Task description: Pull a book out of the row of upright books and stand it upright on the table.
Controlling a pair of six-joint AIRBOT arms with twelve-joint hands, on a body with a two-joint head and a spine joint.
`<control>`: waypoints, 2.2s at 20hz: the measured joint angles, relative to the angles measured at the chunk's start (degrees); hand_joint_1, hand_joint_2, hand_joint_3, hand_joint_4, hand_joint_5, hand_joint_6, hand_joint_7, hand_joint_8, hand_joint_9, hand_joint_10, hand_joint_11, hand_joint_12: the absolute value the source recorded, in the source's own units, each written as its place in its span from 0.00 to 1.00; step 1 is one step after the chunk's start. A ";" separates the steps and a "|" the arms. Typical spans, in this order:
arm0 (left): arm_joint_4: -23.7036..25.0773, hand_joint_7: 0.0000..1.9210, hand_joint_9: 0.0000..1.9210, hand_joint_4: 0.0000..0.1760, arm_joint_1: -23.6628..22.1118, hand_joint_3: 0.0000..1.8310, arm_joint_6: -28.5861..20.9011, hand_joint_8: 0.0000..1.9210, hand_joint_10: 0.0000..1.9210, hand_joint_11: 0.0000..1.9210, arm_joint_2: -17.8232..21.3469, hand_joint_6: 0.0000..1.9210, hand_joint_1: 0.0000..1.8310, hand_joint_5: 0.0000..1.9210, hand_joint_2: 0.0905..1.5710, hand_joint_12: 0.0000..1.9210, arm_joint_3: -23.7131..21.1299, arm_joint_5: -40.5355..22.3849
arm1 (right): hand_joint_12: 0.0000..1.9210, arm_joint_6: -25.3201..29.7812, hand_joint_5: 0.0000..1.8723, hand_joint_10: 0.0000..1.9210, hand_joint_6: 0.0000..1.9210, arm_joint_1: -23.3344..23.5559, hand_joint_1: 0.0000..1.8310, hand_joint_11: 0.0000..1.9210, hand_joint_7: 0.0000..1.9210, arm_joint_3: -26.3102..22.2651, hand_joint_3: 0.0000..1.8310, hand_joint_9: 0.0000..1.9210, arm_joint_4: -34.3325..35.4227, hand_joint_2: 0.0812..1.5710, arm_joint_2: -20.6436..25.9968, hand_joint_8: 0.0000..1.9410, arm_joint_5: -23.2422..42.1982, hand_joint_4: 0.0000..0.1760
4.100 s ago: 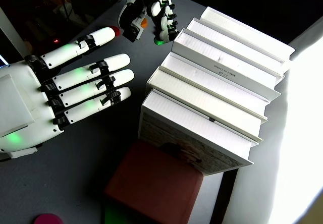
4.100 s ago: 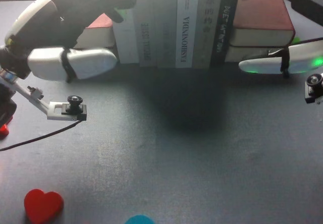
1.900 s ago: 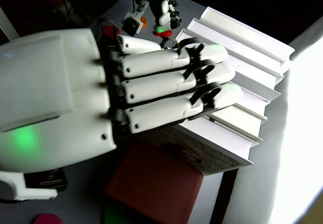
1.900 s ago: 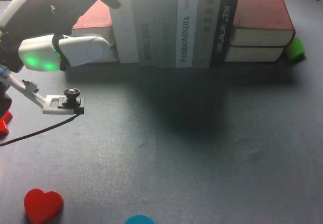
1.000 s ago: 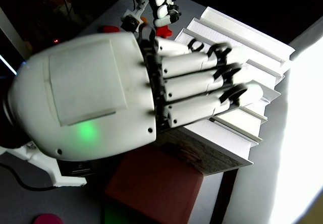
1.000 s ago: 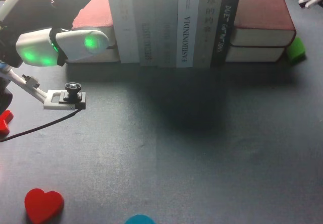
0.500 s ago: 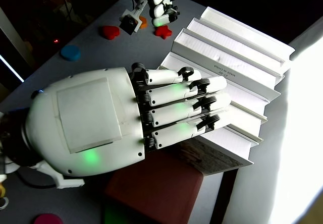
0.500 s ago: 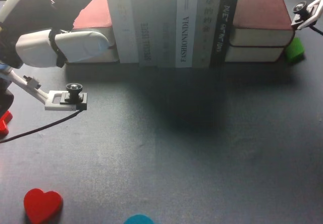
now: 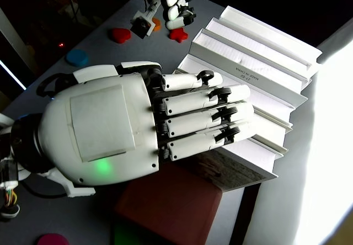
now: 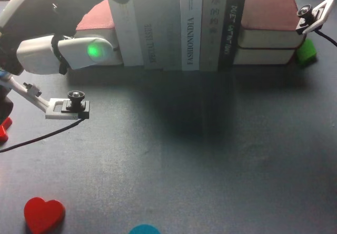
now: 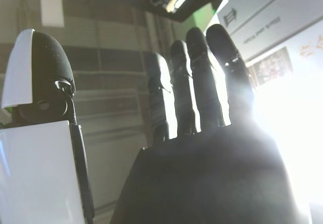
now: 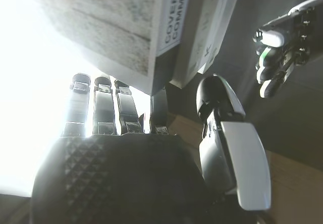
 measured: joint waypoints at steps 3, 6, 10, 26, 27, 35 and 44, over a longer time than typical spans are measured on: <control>-0.31 0.21 0.23 0.38 0.20 0.00 -0.02 0.00 0.03 0.00 0.00 0.01 0.55 0.25 0.58 0.79 -0.04 -0.13 | 0.00 -0.07 0.34 0.00 0.00 0.24 0.27 0.00 0.00 -1.03 0.00 0.00 -0.70 0.80 0.68 0.00 -0.04 0.09; -0.39 0.19 0.22 0.40 0.76 0.01 -0.02 0.00 0.02 0.00 0.02 0.01 0.54 0.25 0.59 0.78 -0.39 0.07 | 0.00 -0.31 0.32 0.00 0.00 1.44 0.21 0.00 0.00 -1.77 0.00 0.00 -2.32 0.77 1.27 0.00 -0.87 0.52; -0.61 0.19 0.23 0.29 1.07 0.00 -0.02 0.00 0.03 0.00 0.02 0.01 0.55 0.25 0.58 0.81 -0.39 0.13 | 0.00 -1.46 0.27 0.00 0.00 3.39 0.16 0.00 0.00 -4.02 0.01 0.00 -5.60 0.80 2.80 0.00 -2.10 0.75; -1.03 0.21 0.23 0.38 1.40 0.00 -0.02 0.00 0.03 0.00 0.02 0.01 0.56 0.26 0.57 0.80 -0.83 0.17 | 0.00 -2.82 0.27 0.00 0.00 6.49 0.15 0.00 0.00 -5.68 0.00 0.00 -9.05 0.80 4.66 0.00 -3.50 0.99; -0.96 0.21 0.23 0.35 1.40 0.00 0.00 0.00 0.03 0.00 0.02 0.01 0.56 0.26 0.58 0.80 -0.83 0.15 | 0.00 -2.82 0.27 0.00 0.00 6.49 0.15 0.00 0.00 -5.42 0.00 0.00 -9.05 0.79 4.63 0.00 -3.50 0.84; -1.14 0.22 0.21 0.43 1.20 0.00 0.00 0.00 0.03 0.00 -0.24 0.00 0.54 0.25 0.56 0.78 -0.83 -0.26 | 0.00 -2.64 0.31 0.00 0.01 4.61 0.38 0.00 0.00 -3.87 0.00 0.00 -7.26 0.80 2.43 0.00 -3.89 0.00; -2.10 0.22 0.21 0.47 2.25 0.00 0.00 0.00 0.02 0.00 -0.59 0.01 0.55 0.27 0.55 0.80 -1.01 -0.66 | 0.00 -0.37 0.28 0.00 0.00 3.50 0.15 0.00 0.00 -8.24 0.00 0.00 -11.58 0.76 5.68 0.00 -3.37 0.37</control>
